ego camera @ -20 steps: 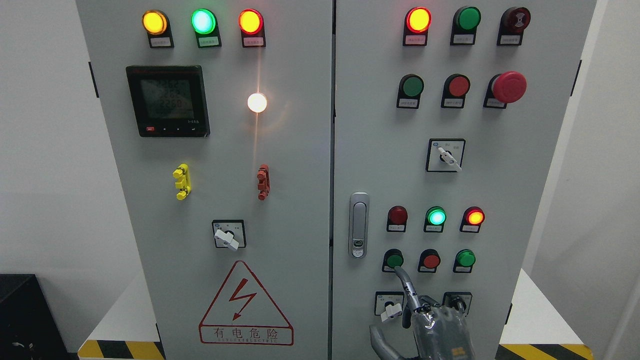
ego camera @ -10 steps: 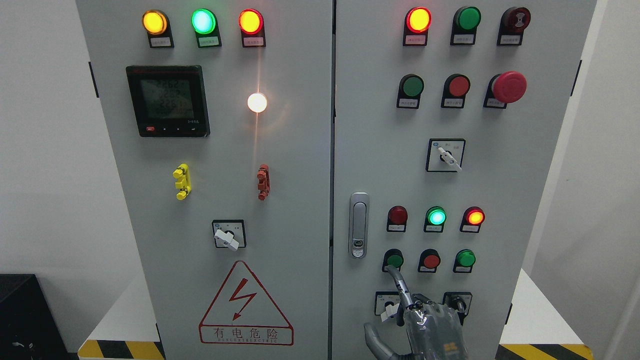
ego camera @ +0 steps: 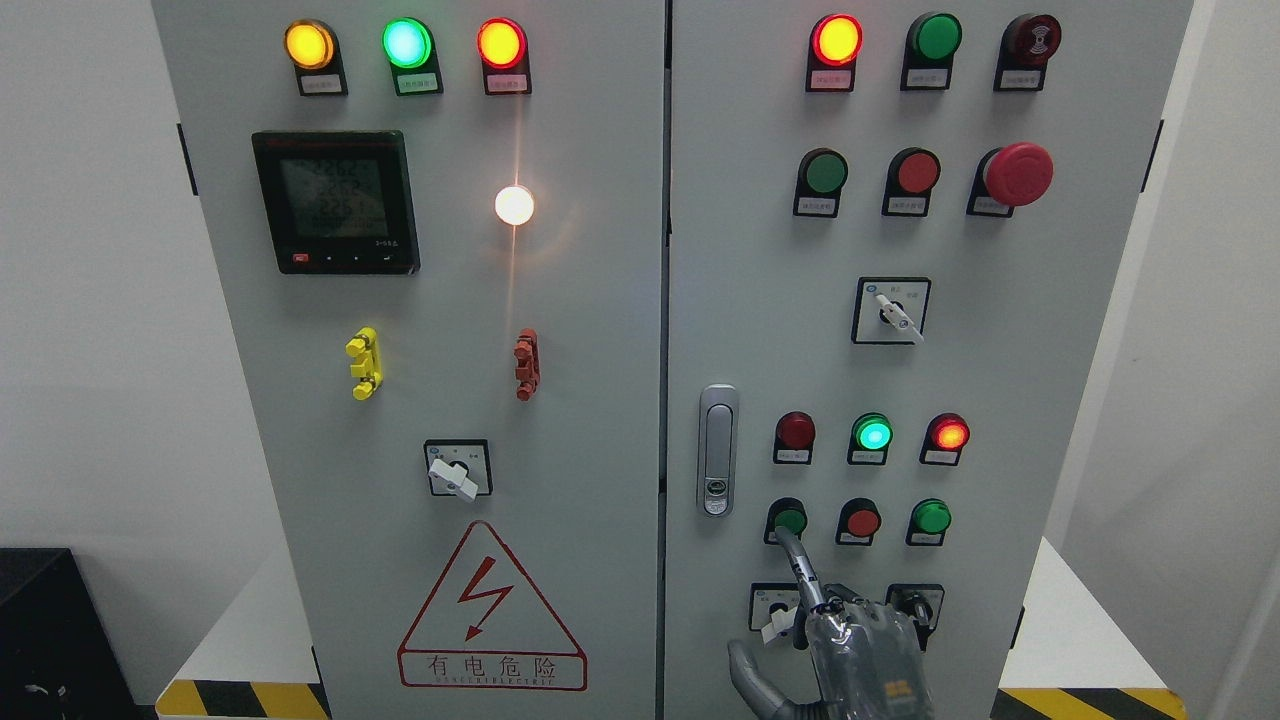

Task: Press green start button
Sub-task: 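Push the green button inward with the right hand's extended finger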

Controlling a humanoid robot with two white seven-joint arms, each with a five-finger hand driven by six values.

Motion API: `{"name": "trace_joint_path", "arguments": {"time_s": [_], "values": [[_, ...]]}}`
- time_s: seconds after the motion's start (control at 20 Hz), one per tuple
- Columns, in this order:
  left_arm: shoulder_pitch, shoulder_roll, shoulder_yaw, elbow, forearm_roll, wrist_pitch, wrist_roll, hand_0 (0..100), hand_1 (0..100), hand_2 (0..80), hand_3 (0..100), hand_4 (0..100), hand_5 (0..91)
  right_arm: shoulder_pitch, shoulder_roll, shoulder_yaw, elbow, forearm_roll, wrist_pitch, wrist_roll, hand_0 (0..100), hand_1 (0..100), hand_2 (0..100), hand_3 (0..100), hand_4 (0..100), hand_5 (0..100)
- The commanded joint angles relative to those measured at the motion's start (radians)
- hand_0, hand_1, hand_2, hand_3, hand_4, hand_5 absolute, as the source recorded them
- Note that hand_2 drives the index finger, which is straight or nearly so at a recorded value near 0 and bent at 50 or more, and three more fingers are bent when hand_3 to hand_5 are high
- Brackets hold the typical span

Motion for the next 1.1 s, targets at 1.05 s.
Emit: {"name": "trace_joint_path", "arguments": {"time_s": [1.05], "values": [[-0.023, 0.001, 0.0, -0.028, 0.0, 0.0, 0.0, 12, 56, 0.0, 0, 0, 0.0, -0.036, 0.001, 0.003, 0.045, 0.0, 0.045, 0.019, 41, 37, 0, 84, 81, 94]]}}
